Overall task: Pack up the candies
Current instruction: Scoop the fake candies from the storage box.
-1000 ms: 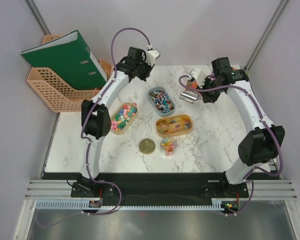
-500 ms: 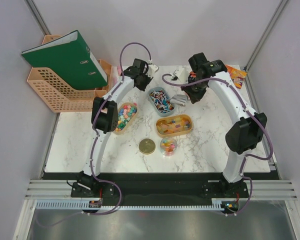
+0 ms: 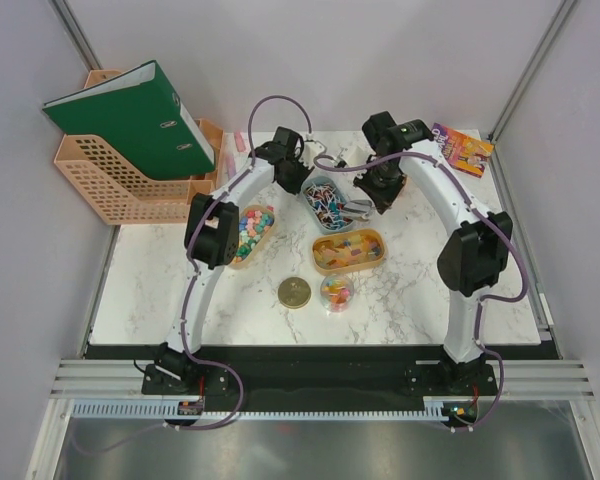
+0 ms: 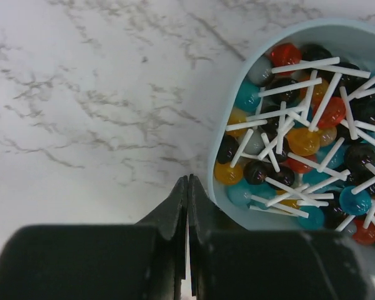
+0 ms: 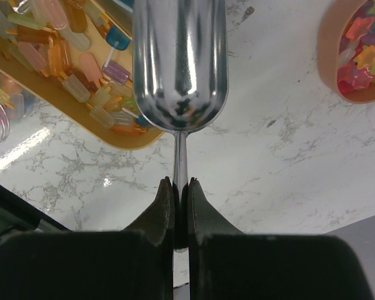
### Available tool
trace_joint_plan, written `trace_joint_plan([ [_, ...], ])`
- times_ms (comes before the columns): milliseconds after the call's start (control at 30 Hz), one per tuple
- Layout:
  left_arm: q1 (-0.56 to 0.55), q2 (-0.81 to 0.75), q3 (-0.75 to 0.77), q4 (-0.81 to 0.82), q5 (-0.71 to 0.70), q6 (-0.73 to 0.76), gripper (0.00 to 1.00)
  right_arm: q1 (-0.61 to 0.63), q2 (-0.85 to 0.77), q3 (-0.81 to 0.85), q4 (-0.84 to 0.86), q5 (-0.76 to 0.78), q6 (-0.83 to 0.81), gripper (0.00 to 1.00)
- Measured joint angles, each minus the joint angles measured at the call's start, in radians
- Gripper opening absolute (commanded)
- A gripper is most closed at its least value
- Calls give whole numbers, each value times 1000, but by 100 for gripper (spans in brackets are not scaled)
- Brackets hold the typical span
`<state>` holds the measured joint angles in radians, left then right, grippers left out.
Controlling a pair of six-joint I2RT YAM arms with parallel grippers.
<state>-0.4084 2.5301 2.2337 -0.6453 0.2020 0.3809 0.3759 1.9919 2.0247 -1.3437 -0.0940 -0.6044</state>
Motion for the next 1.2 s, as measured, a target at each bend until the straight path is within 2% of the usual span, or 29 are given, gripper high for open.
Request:
trace_joint_plan([
  [533, -59, -125, -188, -2, 110, -65, 2, 64, 76, 2, -3, 178, 25, 0],
  [867, -58, -203, -276, 27, 112, -92, 2, 94, 106, 12, -5, 304, 13, 0],
  [1200, 6, -340, -433, 88, 89, -112, 2, 82, 259, 170, -7, 438, -57, 0],
])
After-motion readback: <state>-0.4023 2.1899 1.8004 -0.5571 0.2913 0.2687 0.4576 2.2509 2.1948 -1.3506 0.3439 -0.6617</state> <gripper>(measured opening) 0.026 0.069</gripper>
